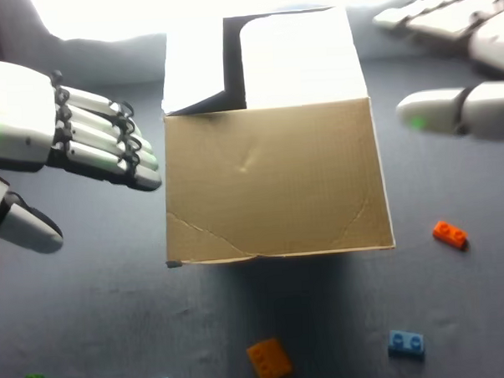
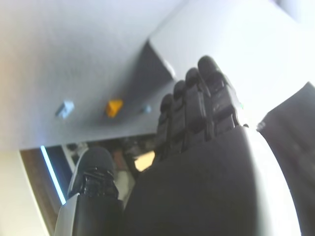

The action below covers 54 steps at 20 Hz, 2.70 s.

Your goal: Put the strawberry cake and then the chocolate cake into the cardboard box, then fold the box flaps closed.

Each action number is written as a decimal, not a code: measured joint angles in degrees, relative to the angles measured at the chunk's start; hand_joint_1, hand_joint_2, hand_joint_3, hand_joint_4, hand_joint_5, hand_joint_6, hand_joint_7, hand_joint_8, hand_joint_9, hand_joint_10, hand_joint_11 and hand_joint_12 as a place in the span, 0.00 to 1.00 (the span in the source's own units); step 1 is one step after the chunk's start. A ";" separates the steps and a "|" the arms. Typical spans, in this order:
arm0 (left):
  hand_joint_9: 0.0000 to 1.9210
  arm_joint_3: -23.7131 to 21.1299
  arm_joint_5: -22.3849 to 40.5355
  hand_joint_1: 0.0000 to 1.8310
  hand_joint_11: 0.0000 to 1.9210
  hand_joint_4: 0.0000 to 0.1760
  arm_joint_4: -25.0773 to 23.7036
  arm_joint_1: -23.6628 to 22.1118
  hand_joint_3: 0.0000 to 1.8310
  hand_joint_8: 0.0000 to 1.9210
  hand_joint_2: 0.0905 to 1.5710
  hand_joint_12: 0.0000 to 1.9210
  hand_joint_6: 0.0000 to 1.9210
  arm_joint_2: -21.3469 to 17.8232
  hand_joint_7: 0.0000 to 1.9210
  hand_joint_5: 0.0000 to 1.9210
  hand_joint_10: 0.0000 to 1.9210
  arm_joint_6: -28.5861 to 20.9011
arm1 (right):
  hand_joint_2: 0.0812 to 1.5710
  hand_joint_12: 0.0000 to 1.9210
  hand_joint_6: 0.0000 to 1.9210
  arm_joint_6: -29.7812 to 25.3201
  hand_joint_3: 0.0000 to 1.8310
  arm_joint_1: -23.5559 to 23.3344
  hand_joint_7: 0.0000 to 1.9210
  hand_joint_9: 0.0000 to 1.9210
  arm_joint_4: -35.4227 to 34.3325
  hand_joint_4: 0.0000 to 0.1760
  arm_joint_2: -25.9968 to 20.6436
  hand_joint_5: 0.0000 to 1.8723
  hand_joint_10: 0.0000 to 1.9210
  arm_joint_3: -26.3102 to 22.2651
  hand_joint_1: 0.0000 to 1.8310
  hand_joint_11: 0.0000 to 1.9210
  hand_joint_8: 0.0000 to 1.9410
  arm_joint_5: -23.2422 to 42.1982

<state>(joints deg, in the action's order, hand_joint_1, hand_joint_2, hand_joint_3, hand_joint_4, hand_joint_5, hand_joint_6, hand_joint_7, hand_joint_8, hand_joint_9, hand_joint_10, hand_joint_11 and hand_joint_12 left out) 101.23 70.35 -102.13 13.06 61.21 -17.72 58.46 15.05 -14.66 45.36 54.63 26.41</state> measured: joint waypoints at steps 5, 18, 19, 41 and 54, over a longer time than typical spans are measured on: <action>0.10 -4.83 0.37 0.00 0.00 0.00 2.03 1.51 0.00 0.00 0.80 0.33 0.00 -1.77 0.10 0.07 0.00 0.11 | 0.78 0.00 0.01 -5.20 0.00 5.95 0.04 0.02 -1.66 0.00 -7.39 0.02 0.01 -5.01 0.00 0.00 0.01 3.74; 0.08 -16.90 -1.33 0.00 0.00 0.00 4.85 4.09 0.00 0.00 0.82 0.29 0.00 -5.86 0.08 0.07 0.00 -0.22 | 0.79 0.00 0.01 -6.16 0.00 7.30 0.04 0.02 -1.16 0.00 -15.93 0.02 0.01 -10.84 0.00 0.00 0.01 2.10; 0.09 -16.90 -1.14 0.00 0.00 0.00 4.87 3.52 0.00 0.00 0.82 0.31 0.00 -5.92 0.08 0.07 0.00 -0.44 | 0.79 0.00 0.01 -6.16 0.00 7.30 0.04 0.03 -1.18 0.00 -15.93 0.02 0.01 -10.84 0.00 0.00 0.01 2.14; 0.09 -5.88 -10.69 0.00 0.00 0.00 9.29 -13.53 0.00 0.00 0.79 0.30 0.00 0.90 0.09 0.07 0.00 -7.06 | 0.79 0.01 0.01 -5.38 0.00 7.23 0.05 0.03 -0.26 0.00 -15.69 0.02 0.01 -10.93 0.00 0.01 0.00 2.86; 0.08 -6.05 -18.73 0.00 0.00 0.00 6.16 -6.29 0.00 0.00 0.80 0.29 0.00 2.89 0.08 0.07 0.00 -6.54 | 0.80 0.04 0.00 -5.29 0.00 7.26 0.05 0.03 0.55 0.00 -15.45 0.04 0.00 -10.91 0.00 0.00 0.00 2.91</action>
<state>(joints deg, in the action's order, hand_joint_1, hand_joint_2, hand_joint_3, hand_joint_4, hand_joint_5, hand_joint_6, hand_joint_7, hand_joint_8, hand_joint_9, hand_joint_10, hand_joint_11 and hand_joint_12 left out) 95.18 51.62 -95.96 6.76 64.10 -24.25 53.17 22.31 -14.11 29.91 43.72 29.32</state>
